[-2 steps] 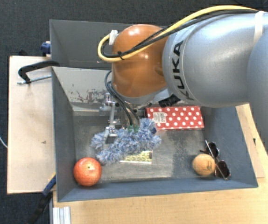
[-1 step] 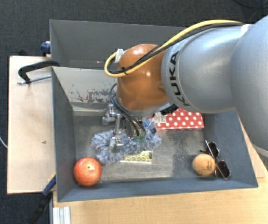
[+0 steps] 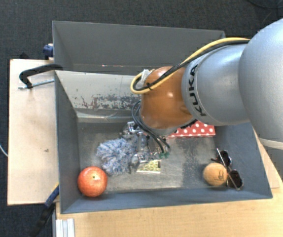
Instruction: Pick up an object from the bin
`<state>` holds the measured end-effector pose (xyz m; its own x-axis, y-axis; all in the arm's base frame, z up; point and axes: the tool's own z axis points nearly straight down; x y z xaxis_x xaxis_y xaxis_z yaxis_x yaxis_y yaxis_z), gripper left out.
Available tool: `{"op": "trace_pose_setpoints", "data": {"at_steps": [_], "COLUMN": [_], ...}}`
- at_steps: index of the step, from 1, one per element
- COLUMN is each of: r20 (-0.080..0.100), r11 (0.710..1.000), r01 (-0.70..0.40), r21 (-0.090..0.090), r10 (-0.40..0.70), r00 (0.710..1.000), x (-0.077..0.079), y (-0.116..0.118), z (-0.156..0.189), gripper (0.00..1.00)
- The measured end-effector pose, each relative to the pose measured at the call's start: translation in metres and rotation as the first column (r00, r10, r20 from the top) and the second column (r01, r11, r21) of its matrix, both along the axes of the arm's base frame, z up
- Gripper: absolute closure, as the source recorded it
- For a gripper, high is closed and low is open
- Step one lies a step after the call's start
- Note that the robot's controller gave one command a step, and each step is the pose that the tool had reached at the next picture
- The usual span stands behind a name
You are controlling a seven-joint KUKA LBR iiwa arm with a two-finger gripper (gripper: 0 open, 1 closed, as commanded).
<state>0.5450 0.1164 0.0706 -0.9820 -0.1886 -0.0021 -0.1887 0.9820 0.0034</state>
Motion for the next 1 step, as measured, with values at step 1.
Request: {"op": "trace_pose_setpoints", "data": {"at_steps": [1], "r20": [0.003], "r11": [1.000], "r01": [0.002], "r21": [-0.001], "r10": [-0.002], "r00": [1.000], "x": [-0.0012], "y": [0.0059], "z": [0.0066], "gripper": [0.00]}}
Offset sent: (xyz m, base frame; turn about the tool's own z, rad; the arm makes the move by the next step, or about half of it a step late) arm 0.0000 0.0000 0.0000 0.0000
